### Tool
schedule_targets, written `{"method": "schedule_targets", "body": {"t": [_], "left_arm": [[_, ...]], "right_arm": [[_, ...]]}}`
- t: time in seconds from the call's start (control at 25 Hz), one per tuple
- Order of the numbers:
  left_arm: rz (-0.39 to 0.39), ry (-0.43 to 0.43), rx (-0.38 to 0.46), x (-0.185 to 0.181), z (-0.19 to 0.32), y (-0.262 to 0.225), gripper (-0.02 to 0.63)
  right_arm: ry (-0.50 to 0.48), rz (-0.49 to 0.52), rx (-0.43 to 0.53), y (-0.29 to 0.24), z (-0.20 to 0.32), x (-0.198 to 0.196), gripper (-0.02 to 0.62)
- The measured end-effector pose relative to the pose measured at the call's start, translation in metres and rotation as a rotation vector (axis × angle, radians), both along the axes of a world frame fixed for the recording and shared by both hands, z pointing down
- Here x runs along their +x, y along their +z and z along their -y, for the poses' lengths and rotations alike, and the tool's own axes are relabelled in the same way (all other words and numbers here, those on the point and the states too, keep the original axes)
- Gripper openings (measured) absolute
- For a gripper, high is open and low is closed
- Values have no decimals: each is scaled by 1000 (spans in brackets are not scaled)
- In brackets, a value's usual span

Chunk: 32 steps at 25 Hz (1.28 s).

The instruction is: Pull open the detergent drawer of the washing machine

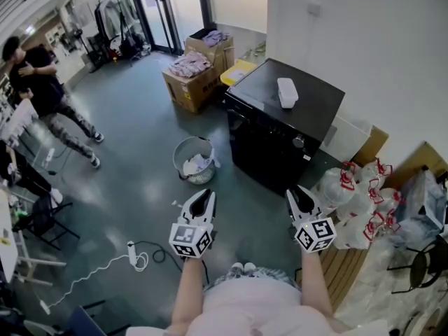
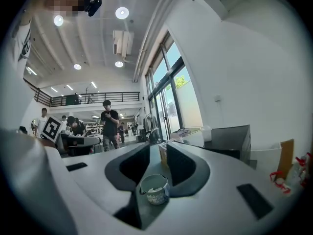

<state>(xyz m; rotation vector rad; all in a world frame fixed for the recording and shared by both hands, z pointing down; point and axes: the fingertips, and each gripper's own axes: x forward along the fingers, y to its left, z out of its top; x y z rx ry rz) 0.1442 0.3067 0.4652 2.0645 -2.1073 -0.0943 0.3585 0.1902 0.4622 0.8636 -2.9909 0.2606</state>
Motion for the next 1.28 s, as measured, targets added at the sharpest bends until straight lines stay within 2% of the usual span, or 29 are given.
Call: {"method": "schedule_targets", "body": {"t": [0.04, 0.12, 0.28, 0.44, 0.72, 1.08, 1.28], "left_arm": [[6, 2, 4, 0, 0, -1, 54], [12, 10, 13, 0, 2, -4, 168], [4, 16, 30, -2, 4, -4, 248], [-6, 19, 41, -7, 1, -3, 321], [10, 16, 54, -24, 0, -4, 347], [44, 13, 47, -50, -7, 3, 347], [35, 0, 41, -64, -5, 7, 347]], "right_arm": [[-10, 8, 1, -1, -1, -2, 130], [-23, 17, 7, -3, -1, -6, 173], [-5, 15, -1, -1, 2, -8, 292], [4, 42, -5, -2, 1, -12, 370], [-2, 53, -1, -4, 3, -30, 410], [41, 68, 8, -2, 9, -45, 414], [42, 56, 4, 1, 14, -55, 414]]}}
